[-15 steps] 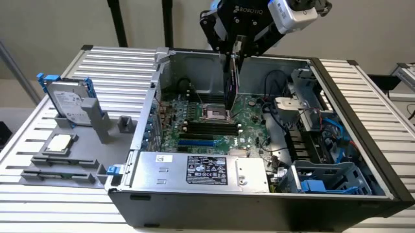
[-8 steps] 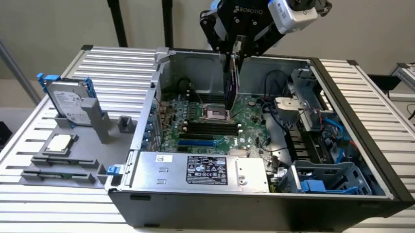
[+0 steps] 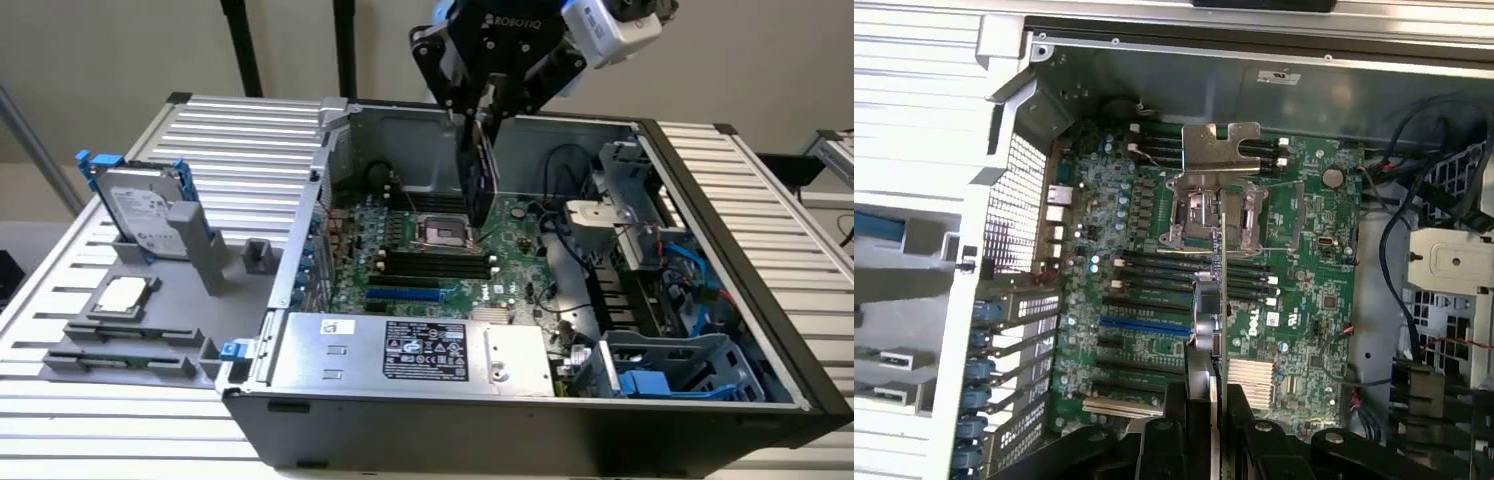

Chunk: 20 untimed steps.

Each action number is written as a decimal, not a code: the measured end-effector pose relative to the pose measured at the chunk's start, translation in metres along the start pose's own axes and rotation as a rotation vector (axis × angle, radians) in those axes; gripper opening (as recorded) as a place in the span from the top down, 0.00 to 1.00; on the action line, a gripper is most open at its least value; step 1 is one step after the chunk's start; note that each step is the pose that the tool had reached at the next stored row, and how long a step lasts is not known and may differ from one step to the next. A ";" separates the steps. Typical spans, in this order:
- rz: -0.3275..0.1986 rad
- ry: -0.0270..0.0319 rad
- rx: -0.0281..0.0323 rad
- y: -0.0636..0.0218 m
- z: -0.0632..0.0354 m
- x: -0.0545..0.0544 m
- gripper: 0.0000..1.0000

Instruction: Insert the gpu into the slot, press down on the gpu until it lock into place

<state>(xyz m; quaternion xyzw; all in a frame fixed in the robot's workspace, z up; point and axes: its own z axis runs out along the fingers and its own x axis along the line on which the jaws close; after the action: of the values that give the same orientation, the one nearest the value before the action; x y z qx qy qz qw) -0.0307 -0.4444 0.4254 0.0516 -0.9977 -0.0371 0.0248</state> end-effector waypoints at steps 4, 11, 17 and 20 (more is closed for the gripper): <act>-0.072 0.0055 0.0033 0.0000 0.0003 0.000 0.73; -0.199 0.0153 0.0092 -0.0001 0.0008 0.000 0.73; -0.308 0.0237 0.0142 -0.0001 0.0013 0.000 0.73; -0.363 0.0280 0.0168 -0.0001 0.0015 0.000 0.73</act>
<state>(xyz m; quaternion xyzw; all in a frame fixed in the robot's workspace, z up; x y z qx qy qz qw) -0.0307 -0.4444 0.4239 0.2316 -0.9718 -0.0320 0.0312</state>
